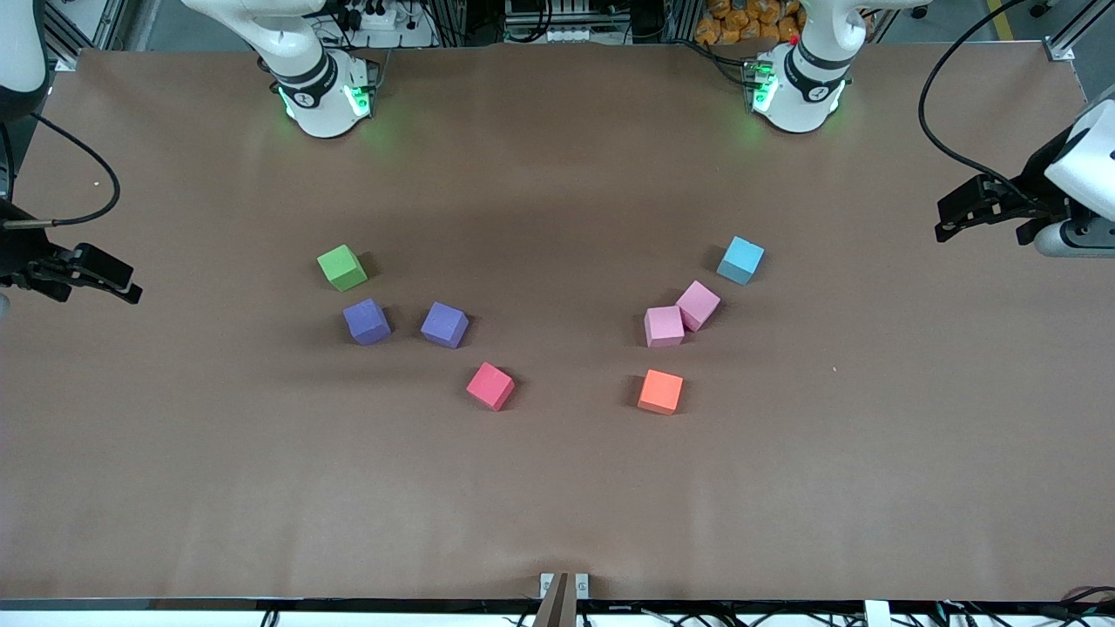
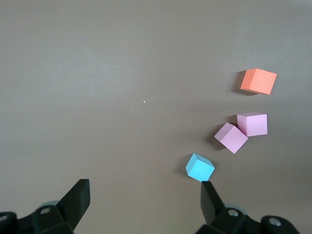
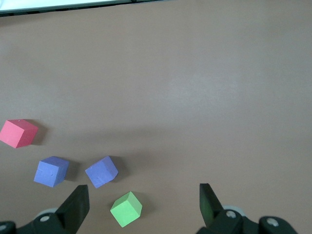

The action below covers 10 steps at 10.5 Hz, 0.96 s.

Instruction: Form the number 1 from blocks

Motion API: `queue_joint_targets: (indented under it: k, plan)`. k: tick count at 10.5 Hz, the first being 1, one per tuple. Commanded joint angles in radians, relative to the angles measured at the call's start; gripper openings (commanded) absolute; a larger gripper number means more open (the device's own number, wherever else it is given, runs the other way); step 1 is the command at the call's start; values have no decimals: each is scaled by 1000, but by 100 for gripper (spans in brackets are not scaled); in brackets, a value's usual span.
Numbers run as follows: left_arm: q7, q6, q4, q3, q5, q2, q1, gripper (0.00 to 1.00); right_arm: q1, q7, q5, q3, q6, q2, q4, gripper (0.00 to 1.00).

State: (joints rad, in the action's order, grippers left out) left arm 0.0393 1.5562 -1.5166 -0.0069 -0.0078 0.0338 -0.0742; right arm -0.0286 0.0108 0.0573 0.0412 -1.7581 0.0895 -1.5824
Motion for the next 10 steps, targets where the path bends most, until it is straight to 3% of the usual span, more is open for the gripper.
queue_joint_targets:
  k: [1, 6, 10]
  plan:
    - [-22, -21, 21, -4, -18, 5, 7, 100, -1, 5, 3, -1, 0, -2, -1, 100]
    - [-7, -13, 12, -10, -21, 81, -27, 100, -1, 4, 4, -1, 0, -2, 1, 100]
    - [2, 89, 12, -33, -24, 315, -163, 100, 1, 4, 2, -1, 0, -2, -1, 100]
